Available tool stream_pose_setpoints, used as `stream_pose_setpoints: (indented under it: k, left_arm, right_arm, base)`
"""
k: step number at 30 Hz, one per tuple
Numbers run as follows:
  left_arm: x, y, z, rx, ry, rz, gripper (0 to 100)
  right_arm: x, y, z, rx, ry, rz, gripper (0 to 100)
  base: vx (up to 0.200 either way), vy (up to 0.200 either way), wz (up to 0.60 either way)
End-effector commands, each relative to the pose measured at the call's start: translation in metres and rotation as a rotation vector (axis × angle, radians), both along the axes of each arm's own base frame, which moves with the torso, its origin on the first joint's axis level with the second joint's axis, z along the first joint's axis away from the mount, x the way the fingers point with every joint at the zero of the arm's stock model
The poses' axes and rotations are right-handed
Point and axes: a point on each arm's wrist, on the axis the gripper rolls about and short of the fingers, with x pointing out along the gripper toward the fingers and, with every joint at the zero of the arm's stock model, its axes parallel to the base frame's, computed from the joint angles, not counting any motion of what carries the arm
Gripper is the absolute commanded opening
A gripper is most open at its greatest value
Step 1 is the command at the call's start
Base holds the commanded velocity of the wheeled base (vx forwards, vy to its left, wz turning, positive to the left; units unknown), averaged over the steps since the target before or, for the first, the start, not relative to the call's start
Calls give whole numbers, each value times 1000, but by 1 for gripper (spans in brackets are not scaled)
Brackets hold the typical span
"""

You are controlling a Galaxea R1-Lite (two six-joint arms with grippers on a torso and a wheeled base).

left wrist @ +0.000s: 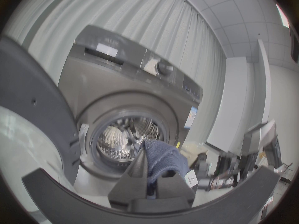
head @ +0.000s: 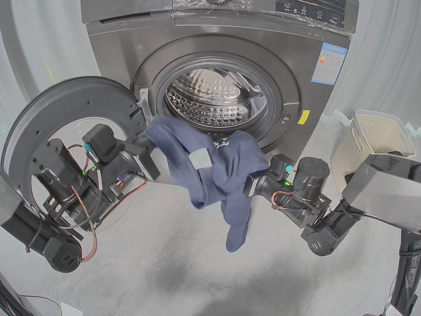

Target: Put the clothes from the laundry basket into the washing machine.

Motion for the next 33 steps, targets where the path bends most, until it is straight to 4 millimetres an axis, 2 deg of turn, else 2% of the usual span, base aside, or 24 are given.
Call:
stream_pose_setpoints:
  k: [1, 9, 10, 13, 20, 21, 23, 27, 33]
  left_arm:
    - [11, 7, -44, 89, 141, 15, 0]
    - [15, 13, -81, 195, 244, 5, 0]
    - [15, 13, -81, 195, 244, 5, 0]
    - [17, 12, -101, 258, 287, -14, 0]
    - [22, 11, -105, 263, 291, -9, 0]
    - [22, 11, -104, 261, 289, -9, 100]
    - [20, 12, -105, 261, 294, -11, 100]
    - [5, 15, -120, 304, 368, -44, 100]
    - [-3, 18, -128, 348, 393, -89, 100]
  right_arm:
    - [-9, -22, 43, 49, -77, -40, 0]
    - [-11, -16, 46, 58, -84, -24, 0]
    - [-11, -16, 46, 58, -84, -24, 0]
    - [-16, -8, 47, 59, -89, 0, 0]
    - [-16, -5, 47, 62, -91, 8, 0]
    - [-16, -5, 47, 60, -90, 8, 0]
    - [-16, -5, 46, 60, -90, 6, 0]
    - [2, -15, 44, 60, -92, -39, 0]
    - [9, -21, 47, 67, -104, -62, 0]
  base:
    - [0, 0, 0]
    - [0, 0, 0]
    - [0, 0, 0]
    - [0, 0, 0]
    - [0, 0, 0]
    - [0, 0, 0]
    - [0, 0, 0]
    - [0, 0, 0]
    - [0, 0, 0]
